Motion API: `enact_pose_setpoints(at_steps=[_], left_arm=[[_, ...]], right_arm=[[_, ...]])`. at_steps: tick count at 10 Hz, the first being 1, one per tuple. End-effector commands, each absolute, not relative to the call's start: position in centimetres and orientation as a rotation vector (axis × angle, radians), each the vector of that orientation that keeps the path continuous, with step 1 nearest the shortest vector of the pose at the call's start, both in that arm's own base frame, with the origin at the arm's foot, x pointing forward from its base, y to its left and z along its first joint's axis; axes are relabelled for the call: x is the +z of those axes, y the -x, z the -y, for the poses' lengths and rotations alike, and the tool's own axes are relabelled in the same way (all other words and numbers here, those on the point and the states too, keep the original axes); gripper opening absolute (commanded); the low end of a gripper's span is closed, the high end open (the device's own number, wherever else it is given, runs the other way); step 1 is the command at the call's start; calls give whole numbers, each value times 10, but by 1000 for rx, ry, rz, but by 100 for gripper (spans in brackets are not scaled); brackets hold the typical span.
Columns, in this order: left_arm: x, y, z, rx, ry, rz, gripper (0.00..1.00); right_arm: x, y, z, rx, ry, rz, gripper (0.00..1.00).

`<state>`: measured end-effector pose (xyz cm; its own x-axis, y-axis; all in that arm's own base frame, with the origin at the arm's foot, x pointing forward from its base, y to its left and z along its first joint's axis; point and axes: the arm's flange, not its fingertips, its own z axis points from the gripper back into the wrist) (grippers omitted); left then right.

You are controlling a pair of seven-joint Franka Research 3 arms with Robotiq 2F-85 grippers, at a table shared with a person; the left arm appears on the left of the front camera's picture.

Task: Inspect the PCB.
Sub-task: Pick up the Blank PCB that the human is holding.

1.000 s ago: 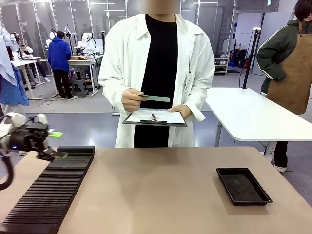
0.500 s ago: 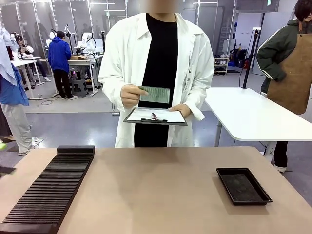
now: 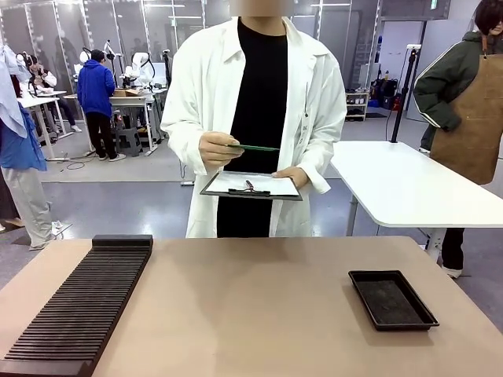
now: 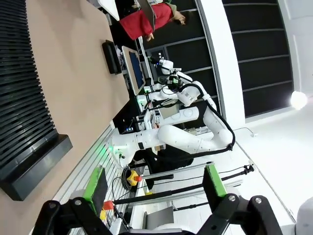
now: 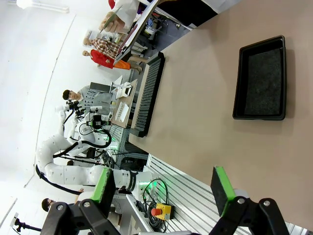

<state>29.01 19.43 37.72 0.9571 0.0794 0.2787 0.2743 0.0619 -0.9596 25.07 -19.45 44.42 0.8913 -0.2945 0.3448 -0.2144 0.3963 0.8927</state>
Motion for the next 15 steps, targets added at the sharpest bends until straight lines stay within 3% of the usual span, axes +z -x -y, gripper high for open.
enact_pose_setpoints(at_steps=[1,15], left_arm=[[379,-294,-194,-150,1504,266,100],[379,-294,-194,-150,1504,266,100]], right_arm=[[446,-251,196,-37,-1181,519,100],[446,-251,196,-37,-1181,519,100]])
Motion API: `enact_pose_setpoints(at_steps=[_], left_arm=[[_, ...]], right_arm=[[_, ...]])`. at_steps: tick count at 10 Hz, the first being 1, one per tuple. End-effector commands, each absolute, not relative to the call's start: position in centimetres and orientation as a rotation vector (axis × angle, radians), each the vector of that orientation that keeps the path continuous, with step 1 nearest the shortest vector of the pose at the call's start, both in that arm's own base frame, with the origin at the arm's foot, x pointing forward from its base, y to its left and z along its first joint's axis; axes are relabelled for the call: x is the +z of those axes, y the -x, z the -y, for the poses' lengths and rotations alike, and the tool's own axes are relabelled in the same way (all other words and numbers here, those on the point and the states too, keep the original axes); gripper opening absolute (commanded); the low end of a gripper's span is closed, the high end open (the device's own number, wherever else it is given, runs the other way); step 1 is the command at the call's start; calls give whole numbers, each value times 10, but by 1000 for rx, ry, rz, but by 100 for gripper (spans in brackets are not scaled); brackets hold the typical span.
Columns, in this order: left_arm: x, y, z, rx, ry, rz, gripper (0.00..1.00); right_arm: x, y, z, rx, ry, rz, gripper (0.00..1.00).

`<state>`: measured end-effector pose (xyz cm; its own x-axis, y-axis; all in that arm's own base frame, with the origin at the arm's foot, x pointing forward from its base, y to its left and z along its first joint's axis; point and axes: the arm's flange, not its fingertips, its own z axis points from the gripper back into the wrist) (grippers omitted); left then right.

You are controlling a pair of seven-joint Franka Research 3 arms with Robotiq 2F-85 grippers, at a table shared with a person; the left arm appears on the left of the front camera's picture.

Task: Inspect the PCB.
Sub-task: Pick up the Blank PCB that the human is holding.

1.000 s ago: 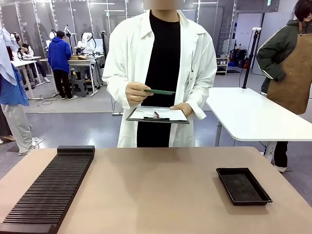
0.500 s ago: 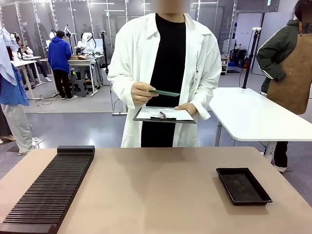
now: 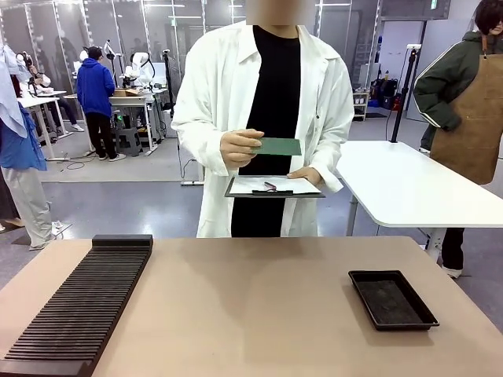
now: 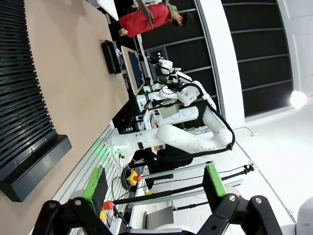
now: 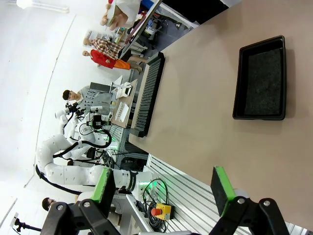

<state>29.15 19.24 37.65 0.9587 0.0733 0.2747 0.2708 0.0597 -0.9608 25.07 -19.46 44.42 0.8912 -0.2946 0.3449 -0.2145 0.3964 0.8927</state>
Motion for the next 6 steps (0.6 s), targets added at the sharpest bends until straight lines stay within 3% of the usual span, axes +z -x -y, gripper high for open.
enact_pose_setpoints(at_steps=[1,6], left_arm=[[379,-294,-194,-150,1504,266,100],[379,-294,-194,-150,1504,266,100]], right_arm=[[446,-251,196,-37,-1181,519,100],[446,-251,196,-37,-1181,519,100]])
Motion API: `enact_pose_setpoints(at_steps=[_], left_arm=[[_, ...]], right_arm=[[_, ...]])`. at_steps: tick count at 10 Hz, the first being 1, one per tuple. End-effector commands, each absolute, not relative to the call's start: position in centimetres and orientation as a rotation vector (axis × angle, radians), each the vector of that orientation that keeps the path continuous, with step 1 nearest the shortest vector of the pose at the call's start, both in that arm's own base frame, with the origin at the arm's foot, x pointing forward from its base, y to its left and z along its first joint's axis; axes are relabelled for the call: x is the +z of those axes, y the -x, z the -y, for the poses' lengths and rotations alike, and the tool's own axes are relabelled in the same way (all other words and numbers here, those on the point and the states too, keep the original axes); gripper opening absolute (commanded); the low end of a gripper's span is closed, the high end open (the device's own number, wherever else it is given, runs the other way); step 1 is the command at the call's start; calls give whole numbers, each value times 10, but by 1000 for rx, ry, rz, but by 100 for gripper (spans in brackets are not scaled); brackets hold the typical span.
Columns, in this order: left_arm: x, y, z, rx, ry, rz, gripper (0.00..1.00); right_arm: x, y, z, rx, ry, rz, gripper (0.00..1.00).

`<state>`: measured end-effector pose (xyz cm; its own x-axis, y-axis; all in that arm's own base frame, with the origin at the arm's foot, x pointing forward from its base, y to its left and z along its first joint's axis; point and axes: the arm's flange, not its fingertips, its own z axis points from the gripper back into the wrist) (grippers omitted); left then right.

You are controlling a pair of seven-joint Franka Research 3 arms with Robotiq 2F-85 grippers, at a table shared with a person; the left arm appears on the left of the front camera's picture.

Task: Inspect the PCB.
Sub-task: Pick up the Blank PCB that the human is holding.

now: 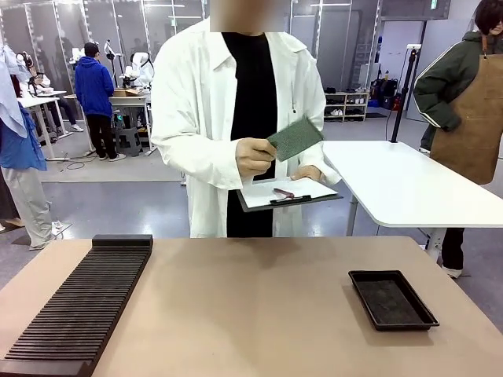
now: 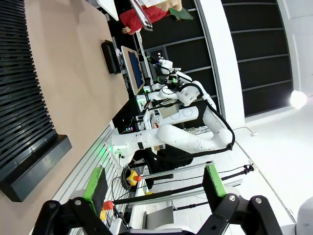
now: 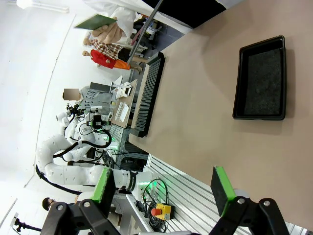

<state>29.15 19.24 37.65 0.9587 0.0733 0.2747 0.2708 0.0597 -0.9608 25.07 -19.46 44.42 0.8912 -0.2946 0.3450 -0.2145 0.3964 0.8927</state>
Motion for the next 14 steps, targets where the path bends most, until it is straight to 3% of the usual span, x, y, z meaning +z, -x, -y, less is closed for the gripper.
enact_pose_setpoints(at_steps=[1,11,14], left_arm=[[379,-294,-194,-150,1504,266,100],[379,-294,-194,-150,1504,266,100],[379,-294,-194,-150,1504,266,100]], right_arm=[[446,-251,196,-37,-1181,519,100],[444,-251,195,-53,-1176,497,100],[460,-295,145,-160,-1330,388,100]])
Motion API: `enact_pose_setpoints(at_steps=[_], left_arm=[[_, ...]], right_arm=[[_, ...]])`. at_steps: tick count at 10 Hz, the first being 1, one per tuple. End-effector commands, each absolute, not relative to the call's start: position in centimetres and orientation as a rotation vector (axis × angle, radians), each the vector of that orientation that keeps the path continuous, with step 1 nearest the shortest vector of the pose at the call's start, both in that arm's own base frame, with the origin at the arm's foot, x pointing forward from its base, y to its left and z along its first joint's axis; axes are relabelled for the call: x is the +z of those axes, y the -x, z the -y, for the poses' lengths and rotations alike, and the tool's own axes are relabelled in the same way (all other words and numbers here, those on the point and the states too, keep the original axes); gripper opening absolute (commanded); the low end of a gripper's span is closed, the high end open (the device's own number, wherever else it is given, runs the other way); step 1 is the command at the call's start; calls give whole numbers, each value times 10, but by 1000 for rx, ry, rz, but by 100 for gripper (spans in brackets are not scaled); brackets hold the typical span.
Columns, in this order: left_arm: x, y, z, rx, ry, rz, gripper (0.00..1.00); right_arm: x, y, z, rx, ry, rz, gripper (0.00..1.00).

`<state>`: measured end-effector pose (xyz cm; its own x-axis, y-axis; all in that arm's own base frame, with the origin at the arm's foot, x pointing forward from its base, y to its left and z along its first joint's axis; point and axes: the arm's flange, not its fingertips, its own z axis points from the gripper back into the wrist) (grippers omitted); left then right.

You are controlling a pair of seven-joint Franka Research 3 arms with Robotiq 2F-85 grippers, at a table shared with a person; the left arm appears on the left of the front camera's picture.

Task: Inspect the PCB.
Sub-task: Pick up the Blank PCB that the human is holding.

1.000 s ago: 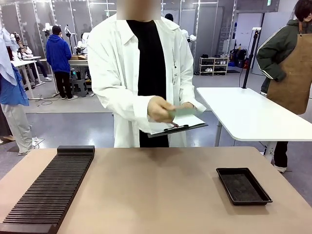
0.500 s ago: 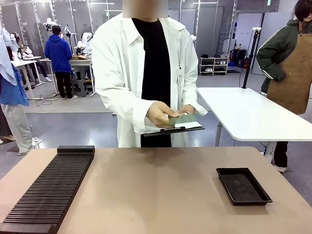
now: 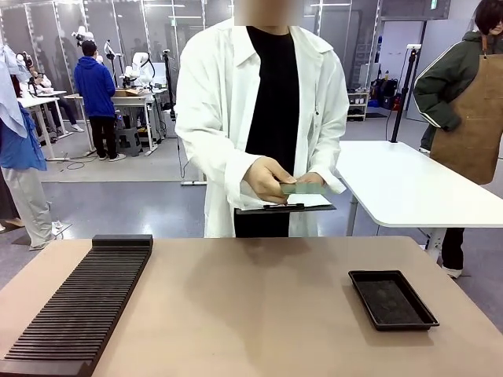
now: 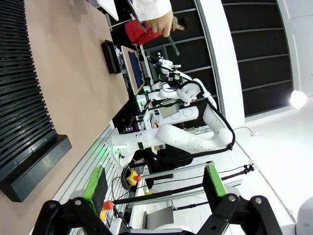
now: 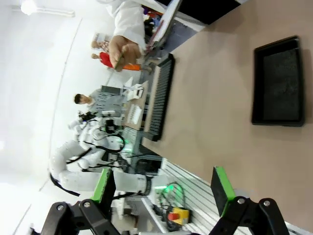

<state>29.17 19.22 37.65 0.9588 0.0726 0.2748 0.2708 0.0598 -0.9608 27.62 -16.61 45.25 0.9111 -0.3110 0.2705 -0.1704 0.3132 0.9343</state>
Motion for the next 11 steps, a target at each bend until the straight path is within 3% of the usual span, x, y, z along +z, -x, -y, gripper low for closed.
enact_pose_setpoints(at_steps=[1,11], left_arm=[[379,-294,-194,-150,1504,266,100],[379,-294,-194,-150,1504,266,100]], right_arm=[[461,-311,121,-156,-1352,342,100],[465,-404,-22,-203,-1492,109,100]])
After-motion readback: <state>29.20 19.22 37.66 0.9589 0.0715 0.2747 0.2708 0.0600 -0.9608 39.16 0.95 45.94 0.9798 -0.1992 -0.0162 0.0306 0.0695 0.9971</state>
